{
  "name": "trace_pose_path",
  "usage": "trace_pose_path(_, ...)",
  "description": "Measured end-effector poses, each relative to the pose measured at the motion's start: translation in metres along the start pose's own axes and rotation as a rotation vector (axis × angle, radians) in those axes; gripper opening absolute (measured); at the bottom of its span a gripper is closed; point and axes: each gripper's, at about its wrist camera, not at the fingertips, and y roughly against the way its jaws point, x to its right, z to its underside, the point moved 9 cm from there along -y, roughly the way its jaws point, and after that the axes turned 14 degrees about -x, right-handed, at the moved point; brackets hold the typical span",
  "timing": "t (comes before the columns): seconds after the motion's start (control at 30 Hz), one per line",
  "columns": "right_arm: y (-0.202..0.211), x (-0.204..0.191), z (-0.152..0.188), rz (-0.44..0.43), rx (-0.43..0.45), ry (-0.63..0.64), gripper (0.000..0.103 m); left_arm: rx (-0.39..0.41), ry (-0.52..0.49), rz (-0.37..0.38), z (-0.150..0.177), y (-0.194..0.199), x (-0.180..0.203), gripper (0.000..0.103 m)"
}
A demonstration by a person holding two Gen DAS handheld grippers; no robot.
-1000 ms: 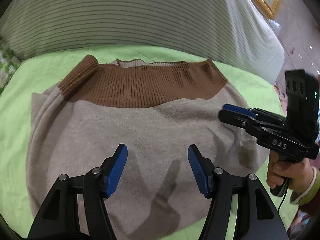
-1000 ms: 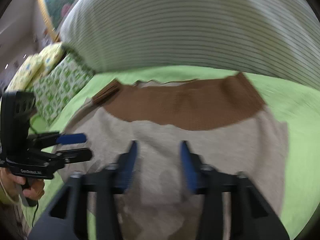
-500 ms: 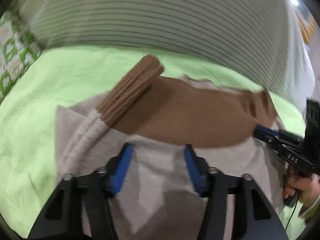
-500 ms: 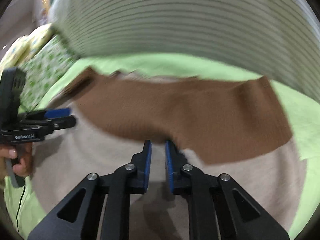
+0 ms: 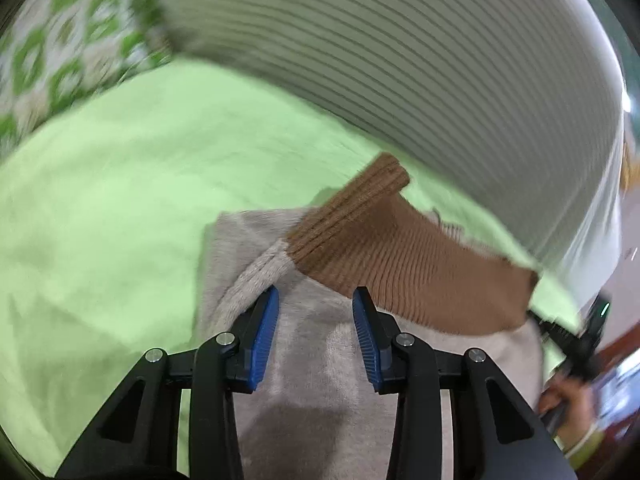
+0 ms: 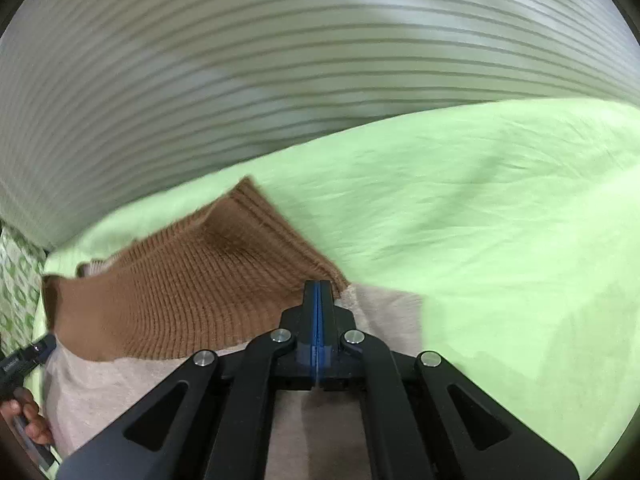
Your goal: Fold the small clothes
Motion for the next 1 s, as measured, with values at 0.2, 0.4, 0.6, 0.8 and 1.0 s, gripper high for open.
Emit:
trace_pose_path(0.2,0.032,-0.033,0.008,-0.077,0.040,0.062,0.003,0.028,-0.106,-0.060,0.001,0.015,0.036,0.057)
trace_pose_path(0.4,0.015,-0.050,0.030,-0.080,-0.052,0.112,0.003,0.016,-0.035,-0.181,-0.013,0.004,0.016,0.055)
trace_pose_path(0.6,0.019,0.013,0.023,-0.003,-0.025,-0.075,0.003,-0.016,-0.030,-0.172,-0.008,0.008,0.005,0.048)
trace_pose_path(0.8,0.057,-0.006,0.042,-0.053,-0.009,-0.038,0.004,0.037,-0.002,-0.195,0.017,0.055,0.003,0.064)
trace_pose_path(1.0,0.087,-0.047,0.081,-0.118,-0.019,0.023,0.042,0.025,0.104,-0.171,0.088,0.087,-0.003,0.075)
